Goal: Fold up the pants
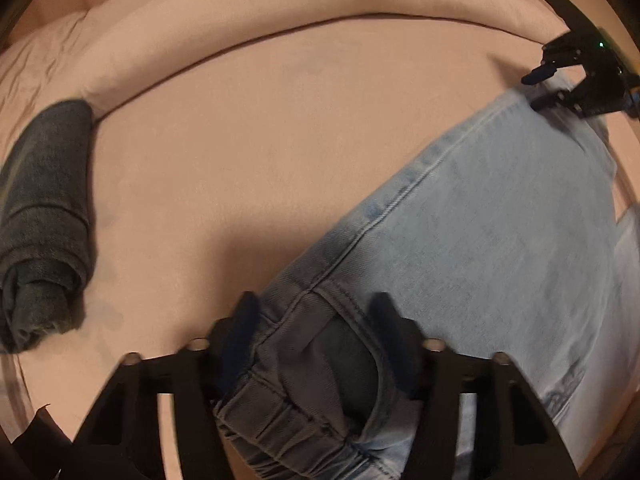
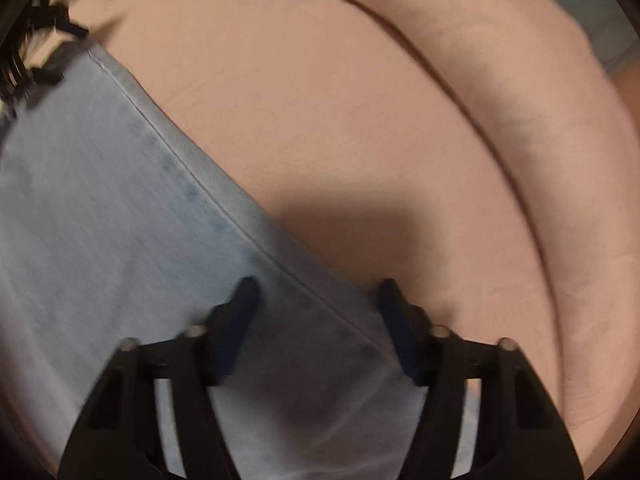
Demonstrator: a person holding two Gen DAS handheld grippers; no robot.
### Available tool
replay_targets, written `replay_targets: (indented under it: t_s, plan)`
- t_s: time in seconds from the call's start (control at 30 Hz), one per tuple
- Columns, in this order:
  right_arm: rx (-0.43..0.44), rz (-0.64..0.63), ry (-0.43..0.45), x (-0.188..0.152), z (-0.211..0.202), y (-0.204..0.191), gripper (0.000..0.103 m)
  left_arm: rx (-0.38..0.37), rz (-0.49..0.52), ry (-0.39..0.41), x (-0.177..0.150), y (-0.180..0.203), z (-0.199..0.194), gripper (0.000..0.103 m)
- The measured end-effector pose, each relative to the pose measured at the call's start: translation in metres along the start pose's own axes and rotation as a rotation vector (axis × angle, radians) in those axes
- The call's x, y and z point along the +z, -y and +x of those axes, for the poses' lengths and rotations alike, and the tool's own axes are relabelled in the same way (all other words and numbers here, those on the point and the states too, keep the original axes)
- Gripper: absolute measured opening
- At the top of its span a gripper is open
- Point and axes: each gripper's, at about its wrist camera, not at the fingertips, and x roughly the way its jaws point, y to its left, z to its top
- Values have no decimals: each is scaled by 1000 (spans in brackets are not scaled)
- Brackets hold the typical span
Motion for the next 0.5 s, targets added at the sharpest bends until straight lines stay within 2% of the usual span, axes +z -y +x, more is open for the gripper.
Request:
replay_targets:
  t_s: [0.03, 0.07, 0.1, 0.17, 0.3, 0.33, 0.43, 0.47, 0.5]
  plan:
    - [-18, -39, -2, 0, 0, -7, 27, -28, 1, 8, -2, 3, -2, 16]
    - [-63, -82, -6, -1, 1, -17, 12, -9, 10, 14, -5, 10, -3, 11]
    - [-106, -110, -14, -3, 2, -24, 8, 32, 44, 21, -8, 19, -3, 6]
    - [-172, -129, -17, -6, 4, -39, 5, 103, 65, 35, -12, 32, -3, 3]
    - [-324, -169, 8, 0, 8, -62, 4, 220, -41, 147, -8, 27, -22, 2]
    - [-353, -145, 42, 7, 3, -59, 3, 238, -79, 179, -5, 22, -26, 2]
    - [-386, -64, 121, 24, -2, -51, 4, 240, -121, 157, -5, 5, -16, 2]
    - [-395, -52, 131, 27, 3, -49, 4, 267, -102, 139, -5, 6, -9, 3]
    - [-396, -50, 118, 31, 11, -48, 4, 324, -77, 130, -5, 5, -4, 3]
